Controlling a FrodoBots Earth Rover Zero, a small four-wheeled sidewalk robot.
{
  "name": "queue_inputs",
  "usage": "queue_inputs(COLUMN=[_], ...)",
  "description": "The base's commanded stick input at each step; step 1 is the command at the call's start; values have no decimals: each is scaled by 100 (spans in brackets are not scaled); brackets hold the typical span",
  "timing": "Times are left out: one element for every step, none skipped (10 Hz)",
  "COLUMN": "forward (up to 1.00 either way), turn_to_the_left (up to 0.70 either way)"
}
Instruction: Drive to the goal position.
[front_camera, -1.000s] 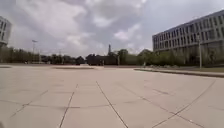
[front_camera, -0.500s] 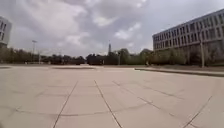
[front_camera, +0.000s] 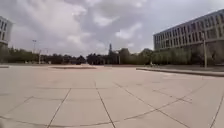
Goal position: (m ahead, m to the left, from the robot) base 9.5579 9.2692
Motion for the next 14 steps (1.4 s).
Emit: queue_inputs(forward=[50, 50, 50, 50, 50, 50, 50, 50, 50, 50, 50, 50, 50, 50], turn_to_the_left=[-2, -2, -2, -2, -2, -2, -2, -2, -2, -2, -2, -2, -2, -2])
